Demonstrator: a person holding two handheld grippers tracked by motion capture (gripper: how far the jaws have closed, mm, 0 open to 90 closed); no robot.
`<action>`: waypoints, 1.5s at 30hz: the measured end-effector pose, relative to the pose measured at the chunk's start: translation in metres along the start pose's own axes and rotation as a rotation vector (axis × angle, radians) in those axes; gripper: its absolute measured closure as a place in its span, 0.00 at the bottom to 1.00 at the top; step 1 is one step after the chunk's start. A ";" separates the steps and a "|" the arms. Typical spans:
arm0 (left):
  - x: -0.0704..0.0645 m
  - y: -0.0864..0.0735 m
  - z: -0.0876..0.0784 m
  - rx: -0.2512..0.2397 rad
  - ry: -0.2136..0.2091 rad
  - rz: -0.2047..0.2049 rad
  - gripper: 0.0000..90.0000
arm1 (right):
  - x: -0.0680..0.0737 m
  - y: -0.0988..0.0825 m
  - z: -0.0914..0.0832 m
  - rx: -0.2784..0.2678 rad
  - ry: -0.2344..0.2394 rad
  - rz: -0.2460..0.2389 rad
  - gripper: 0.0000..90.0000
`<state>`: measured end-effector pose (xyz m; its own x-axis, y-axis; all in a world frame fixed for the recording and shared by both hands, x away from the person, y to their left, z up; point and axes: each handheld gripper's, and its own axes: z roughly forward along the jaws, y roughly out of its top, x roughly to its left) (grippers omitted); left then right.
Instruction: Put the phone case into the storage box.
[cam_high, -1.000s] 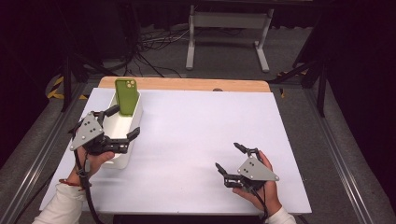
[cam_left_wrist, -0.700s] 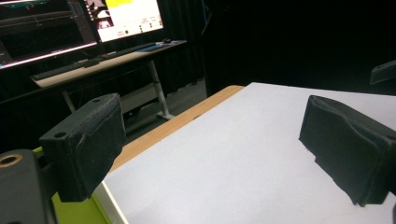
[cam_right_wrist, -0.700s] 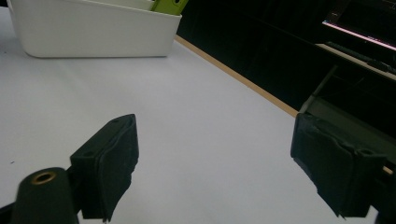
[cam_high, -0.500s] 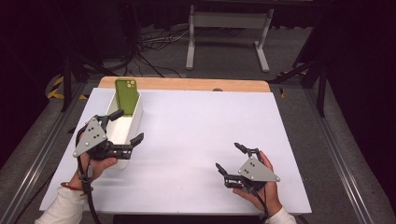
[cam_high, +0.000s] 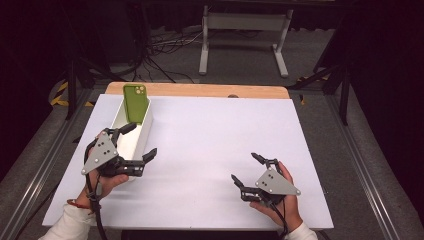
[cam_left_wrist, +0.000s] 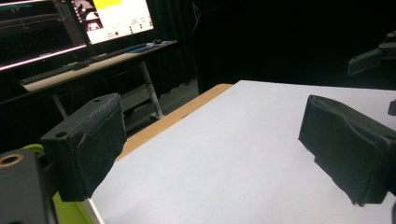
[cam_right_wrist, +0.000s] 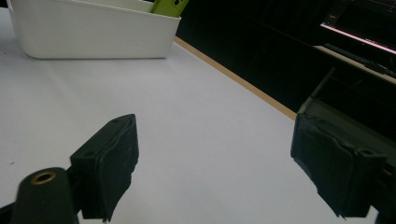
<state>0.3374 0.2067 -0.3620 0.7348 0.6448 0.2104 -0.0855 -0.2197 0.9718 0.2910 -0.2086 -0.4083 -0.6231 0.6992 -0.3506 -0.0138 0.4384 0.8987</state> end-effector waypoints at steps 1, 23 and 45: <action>-0.002 0.000 0.000 -0.002 -0.011 -0.004 0.09 | 0.000 0.000 0.000 0.001 0.000 0.002 0.18; -0.019 -0.009 0.001 0.017 -0.048 0.012 0.09 | 0.003 0.002 -0.003 -0.003 -0.002 -0.008 0.18; -0.033 -0.020 -0.005 0.024 -0.043 0.019 0.09 | 0.003 0.004 -0.006 -0.012 -0.006 -0.003 0.18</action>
<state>0.3118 0.1935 -0.3873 0.7617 0.6083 0.2233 -0.0839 -0.2490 0.9648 0.2842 -0.2077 -0.4040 -0.6182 0.7016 -0.3545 -0.0245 0.4336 0.9008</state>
